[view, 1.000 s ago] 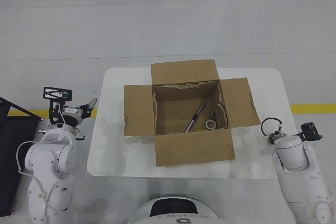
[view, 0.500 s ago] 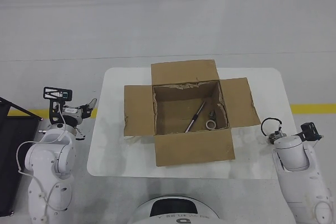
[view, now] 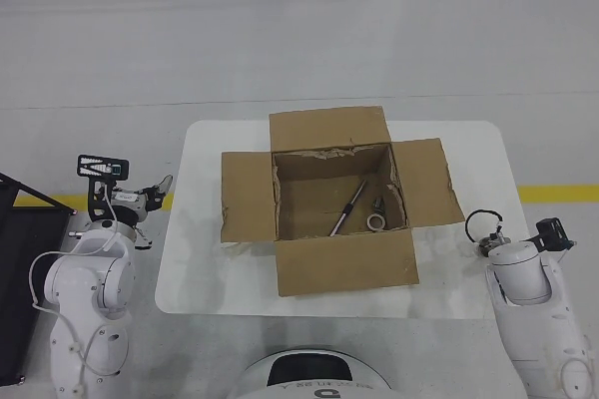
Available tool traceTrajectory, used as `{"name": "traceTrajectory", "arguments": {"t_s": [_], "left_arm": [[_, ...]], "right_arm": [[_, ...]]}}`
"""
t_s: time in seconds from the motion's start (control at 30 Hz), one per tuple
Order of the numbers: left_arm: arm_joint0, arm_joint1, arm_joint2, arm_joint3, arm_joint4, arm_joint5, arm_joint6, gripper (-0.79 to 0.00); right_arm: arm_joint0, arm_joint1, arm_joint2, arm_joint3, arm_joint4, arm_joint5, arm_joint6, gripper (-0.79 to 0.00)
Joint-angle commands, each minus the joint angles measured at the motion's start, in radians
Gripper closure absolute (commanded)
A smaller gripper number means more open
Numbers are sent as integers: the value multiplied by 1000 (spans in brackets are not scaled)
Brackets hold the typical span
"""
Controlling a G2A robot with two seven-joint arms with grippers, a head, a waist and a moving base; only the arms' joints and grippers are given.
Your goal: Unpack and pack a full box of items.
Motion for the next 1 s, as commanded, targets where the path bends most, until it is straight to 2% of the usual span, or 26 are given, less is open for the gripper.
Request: {"name": "traceTrajectory", "arguments": {"t_s": [0.0,0.17,0.33,0.57,0.6,0.7,0.97], "left_arm": [[0,0,0,0,0,0,0,-785],[0,0,0,0,0,0,0,-785],[0,0,0,0,0,0,0,-785],[0,0,0,0,0,0,0,-785],[0,0,0,0,0,0,0,-785],[0,0,0,0,0,0,0,-785],[0,0,0,0,0,0,0,-785]], "right_arm": [[0,0,0,0,0,0,0,0],[-1,-3,6,14,8,-21,-18,0],[9,-10,-1,26,7,0,-47,0],[38,-15,-14,70,-21,0,-33,0],[42,-15,-15,73,-25,0,-27,-166],[48,-17,-15,79,-39,0,-14,-302],[70,-17,-23,103,-87,0,42,-329]]}}
